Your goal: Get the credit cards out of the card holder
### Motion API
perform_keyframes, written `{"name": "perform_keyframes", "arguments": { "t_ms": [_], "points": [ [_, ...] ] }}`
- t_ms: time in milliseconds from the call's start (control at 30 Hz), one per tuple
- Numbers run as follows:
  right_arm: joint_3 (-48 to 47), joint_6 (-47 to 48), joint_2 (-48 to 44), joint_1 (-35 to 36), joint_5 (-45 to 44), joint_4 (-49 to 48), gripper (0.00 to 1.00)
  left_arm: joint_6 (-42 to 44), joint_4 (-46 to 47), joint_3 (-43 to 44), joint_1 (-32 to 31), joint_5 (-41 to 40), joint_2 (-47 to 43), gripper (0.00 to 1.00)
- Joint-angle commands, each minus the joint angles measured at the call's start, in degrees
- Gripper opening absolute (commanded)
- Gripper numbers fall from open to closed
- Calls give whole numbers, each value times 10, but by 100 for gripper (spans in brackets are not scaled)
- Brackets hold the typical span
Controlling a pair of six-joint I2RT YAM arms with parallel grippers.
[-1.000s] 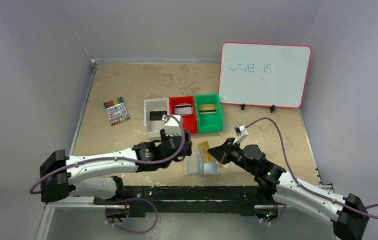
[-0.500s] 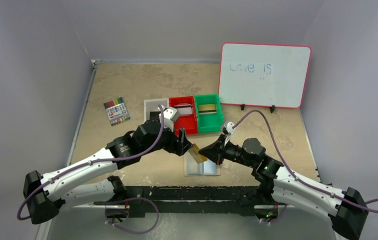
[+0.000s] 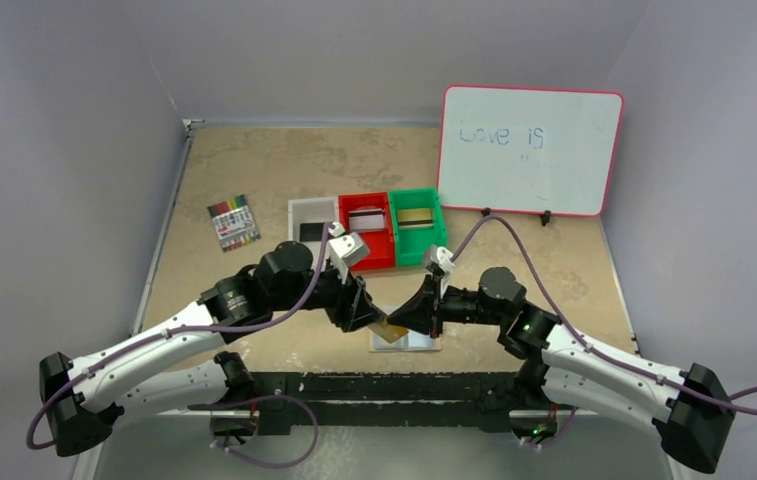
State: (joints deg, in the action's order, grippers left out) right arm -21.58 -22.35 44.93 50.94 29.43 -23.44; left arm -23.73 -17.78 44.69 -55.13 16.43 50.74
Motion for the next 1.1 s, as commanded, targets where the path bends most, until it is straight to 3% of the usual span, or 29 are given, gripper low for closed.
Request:
{"name": "perform_keyframes", "arguments": {
  "t_ms": [0, 167, 367, 433, 500, 600, 733, 867, 900, 933, 967, 1067],
  "points": [
    [-36, 21, 5, -3, 55, -30, 0, 43, 3, 8, 1, 74, -7, 51],
    [-51, 31, 9, -2, 74, -22, 0, 49, -7, 12, 1, 103, 13, 40],
    [-53, 40, 19, -3, 91, -25, 0, 48, 9, 8, 1, 110, 11, 6],
    [-55, 43, 21, -3, 94, -26, 0, 51, 5, 10, 1, 110, 11, 0],
    [-59, 52, 21, -2, 97, -20, 0, 51, 6, 8, 1, 110, 11, 0],
    [-64, 58, 20, -2, 97, -16, 14, 49, 14, 6, 1, 117, 10, 0],
    [-77, 72, 25, -2, 100, -4, 45, 46, 26, 4, 2, 124, 9, 0],
    [-87, 73, 36, -2, 103, -5, 55, 44, 35, 2, 1, 130, 6, 0],
    [-90, 73, 42, -3, 108, -5, 71, 45, 35, 2, 1, 132, 5, 0],
    [-95, 75, 48, -3, 116, -4, 93, 45, 35, 2, 1, 133, 4, 0],
    [-100, 77, 55, -2, 128, -3, 99, 46, 34, 2, 1, 134, 3, 0],
    [-111, 98, 70, -3, 174, 8, 95, 46, 30, 2, 1, 131, -3, 0]
  ]
}}
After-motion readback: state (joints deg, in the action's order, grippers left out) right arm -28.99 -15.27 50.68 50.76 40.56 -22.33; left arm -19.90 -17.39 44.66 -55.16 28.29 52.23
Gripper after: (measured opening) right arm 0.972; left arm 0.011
